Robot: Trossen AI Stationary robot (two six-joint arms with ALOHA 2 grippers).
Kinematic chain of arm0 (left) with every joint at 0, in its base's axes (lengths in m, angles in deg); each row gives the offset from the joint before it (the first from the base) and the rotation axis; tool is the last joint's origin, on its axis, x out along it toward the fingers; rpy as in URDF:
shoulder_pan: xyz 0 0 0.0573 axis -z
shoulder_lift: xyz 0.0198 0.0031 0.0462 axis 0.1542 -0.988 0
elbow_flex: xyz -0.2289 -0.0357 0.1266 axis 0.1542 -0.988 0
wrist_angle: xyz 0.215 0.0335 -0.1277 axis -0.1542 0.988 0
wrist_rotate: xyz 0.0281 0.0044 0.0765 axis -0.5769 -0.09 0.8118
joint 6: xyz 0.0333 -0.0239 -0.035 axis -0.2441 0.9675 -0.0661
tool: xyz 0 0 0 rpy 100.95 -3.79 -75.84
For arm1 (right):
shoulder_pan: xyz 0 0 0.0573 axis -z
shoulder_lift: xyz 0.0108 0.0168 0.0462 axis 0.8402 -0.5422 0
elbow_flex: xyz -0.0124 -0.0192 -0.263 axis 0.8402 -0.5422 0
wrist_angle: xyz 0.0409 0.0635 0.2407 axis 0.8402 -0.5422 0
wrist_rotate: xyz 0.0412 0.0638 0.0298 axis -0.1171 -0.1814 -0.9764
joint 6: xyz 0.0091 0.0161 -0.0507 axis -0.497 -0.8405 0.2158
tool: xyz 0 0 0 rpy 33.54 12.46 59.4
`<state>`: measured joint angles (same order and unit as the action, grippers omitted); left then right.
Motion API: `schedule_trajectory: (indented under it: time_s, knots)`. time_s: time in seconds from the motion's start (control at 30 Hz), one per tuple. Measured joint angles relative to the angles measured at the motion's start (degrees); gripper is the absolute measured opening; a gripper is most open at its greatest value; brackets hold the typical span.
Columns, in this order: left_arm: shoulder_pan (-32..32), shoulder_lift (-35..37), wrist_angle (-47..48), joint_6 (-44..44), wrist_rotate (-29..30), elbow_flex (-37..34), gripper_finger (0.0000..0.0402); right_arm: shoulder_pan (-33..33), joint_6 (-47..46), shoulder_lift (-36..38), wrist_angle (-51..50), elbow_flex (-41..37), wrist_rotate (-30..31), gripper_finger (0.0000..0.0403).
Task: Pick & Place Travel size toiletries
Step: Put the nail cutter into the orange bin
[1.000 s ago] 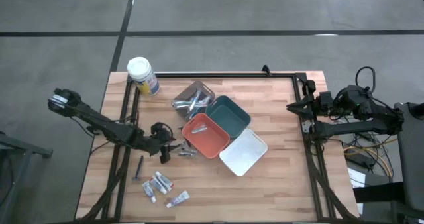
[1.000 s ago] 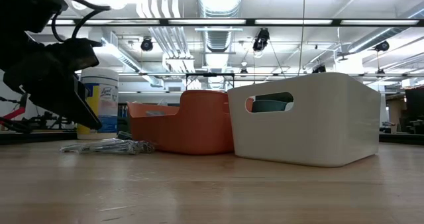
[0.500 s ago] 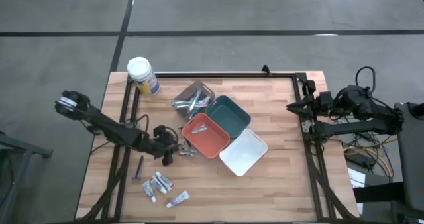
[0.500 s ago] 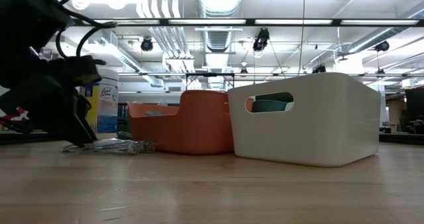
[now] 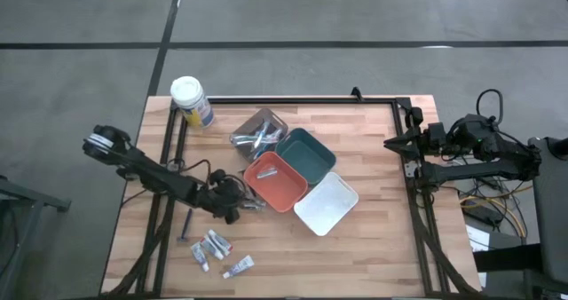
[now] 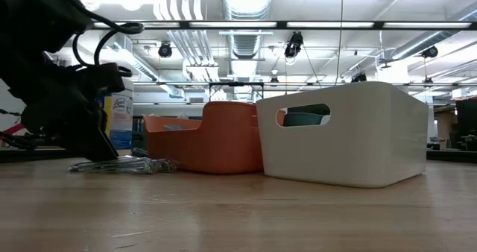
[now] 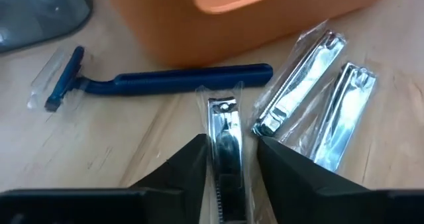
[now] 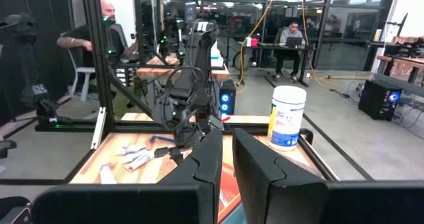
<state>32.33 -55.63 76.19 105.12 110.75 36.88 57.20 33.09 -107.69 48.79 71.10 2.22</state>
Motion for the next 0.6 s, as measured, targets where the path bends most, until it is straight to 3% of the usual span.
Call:
schedule_trajectory:
  time_s: [0.3, 0.47, 0.6]
  knots:
    - [0.01, 0.32, 5.25, -0.31, -1.39, 2.96, 0.0052, -0.02, 0.00, 0.00, 0.00, 0.00, 0.00, 0.0034]
    - [-0.04, 4.36, 5.77, -0.46, -2.74, 2.92, 0.0050, -0.02, 0.00, -0.02, 0.00, 0.00, -0.02, 0.0034]
    - [0.23, 8.75, 6.89, -1.30, -7.10, 2.60, 0.0065, -0.02, -0.02, -0.02, 0.00, 0.00, -0.02, 0.0034]
